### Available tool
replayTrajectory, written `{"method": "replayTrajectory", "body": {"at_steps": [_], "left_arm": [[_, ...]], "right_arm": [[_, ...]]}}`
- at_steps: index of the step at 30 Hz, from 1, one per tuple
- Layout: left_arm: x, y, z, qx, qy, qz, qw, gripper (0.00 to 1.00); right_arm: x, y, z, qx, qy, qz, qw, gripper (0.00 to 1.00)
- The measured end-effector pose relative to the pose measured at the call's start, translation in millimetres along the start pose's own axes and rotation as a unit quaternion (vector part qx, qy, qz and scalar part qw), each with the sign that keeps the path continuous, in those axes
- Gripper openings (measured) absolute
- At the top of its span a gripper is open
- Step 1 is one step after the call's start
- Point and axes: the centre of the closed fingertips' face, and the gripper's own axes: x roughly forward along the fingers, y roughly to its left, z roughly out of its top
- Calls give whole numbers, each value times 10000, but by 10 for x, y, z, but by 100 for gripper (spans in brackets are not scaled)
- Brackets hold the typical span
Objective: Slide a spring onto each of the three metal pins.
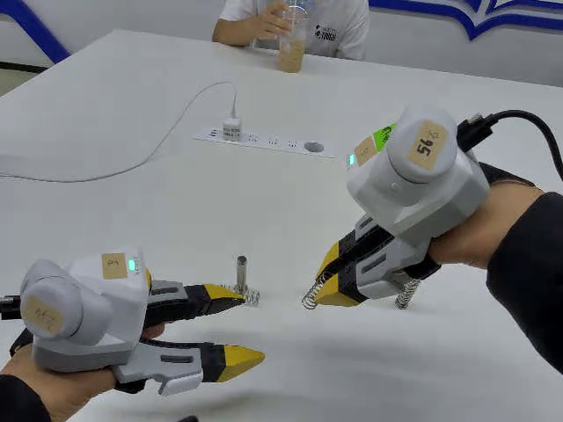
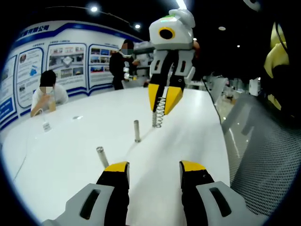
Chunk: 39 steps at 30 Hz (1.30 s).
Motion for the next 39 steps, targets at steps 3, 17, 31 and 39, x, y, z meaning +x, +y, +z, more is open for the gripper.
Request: {"method": "replayTrajectory", "body": {"at_steps": [3,17,31,39], "left_arm": [[-27,24,-21,-48,1,59,10000,45],[-79,90,-45,-193,0,242,9995,52],[-85,117,-62,-226,16,294,9993,55],[-90,121,-83,-234,47,303,9993,55]], "right_arm": [[-51,-61,-8,13,11,-71,10000,12],[-218,-312,-94,14,223,-397,9990,12],[-122,-569,-192,-4,633,-527,9966,12],[-34,-606,-245,-23,819,-419,9958,12]]}}
